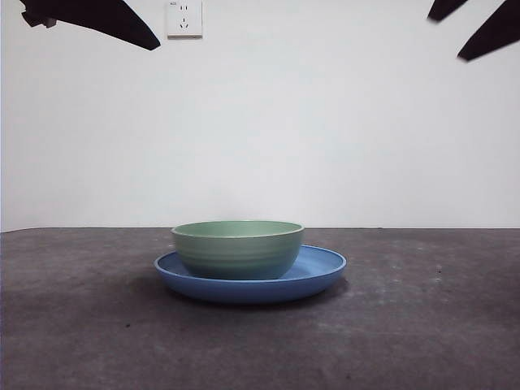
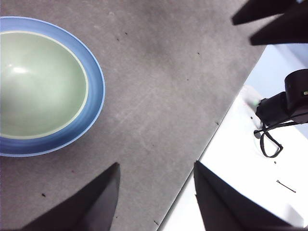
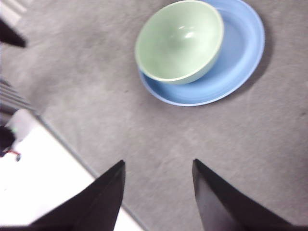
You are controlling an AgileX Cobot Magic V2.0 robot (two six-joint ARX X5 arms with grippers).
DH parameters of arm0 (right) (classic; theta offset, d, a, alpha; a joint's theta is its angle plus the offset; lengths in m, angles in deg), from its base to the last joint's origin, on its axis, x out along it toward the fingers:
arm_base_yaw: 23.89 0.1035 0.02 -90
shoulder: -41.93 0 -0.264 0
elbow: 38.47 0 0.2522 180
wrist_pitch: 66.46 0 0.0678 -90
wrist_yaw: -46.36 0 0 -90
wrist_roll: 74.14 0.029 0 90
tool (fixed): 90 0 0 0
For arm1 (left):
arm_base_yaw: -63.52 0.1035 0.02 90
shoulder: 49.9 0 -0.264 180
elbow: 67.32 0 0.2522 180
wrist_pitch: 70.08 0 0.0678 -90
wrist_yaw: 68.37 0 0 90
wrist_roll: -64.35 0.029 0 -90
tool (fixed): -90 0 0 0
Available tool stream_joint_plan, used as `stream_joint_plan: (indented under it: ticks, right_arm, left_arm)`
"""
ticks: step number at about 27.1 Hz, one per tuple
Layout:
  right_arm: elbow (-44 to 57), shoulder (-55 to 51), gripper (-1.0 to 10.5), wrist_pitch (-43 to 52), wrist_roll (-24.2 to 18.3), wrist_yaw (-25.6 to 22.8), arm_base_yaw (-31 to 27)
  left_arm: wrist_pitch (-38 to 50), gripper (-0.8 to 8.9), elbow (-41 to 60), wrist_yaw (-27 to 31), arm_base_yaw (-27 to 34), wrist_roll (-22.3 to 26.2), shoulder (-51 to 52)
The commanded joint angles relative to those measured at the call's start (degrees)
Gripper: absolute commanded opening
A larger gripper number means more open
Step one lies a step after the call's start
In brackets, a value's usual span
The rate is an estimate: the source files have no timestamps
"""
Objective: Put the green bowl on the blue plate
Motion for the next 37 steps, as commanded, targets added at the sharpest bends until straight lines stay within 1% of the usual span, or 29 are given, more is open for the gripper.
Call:
stream_joint_plan:
  ticks: [1, 14, 15, 18, 19, 37]
  right_arm:
    - [-1.2, -1.11, 2.2, -0.35, -1.64, 0.61, 0.35]
    - [-1.2, -2.43, 2.2, -0.35, -2.01, 0.59, 0.35]
    - [-1.2, -2.43, 2.0, -0.39, -2.01, 0.59, 0.35]
    - [-1.2, -2.43, 0.1, -0.48, -2.12, 0.59, 0.35]
    - [-1.2, -2.43, 0.1, -0.48, -2.27, 0.59, 0.35]
    - [-1.2, -2.45, 0.1, -0.26, -2.23, 0.57, 0.33]
  left_arm:
    - [0.44, 2.49, -0.57, -0.5, -0.35, 0.48, -0.22]
    - [0.44, 2.4, -0.57, -0.5, -0.35, 0.5, -0.22]
    - [0.42, 2.25, -0.57, -0.5, -0.35, 0.5, -0.22]
    - [0.44, 0.34, -0.57, -0.5, -0.35, 0.5, -0.22]
    - [0.44, 0.06, -0.57, -0.5, -0.35, 0.5, -0.22]
    - [0.52, 0.09, -0.57, -0.5, -0.35, 0.52, -0.22]
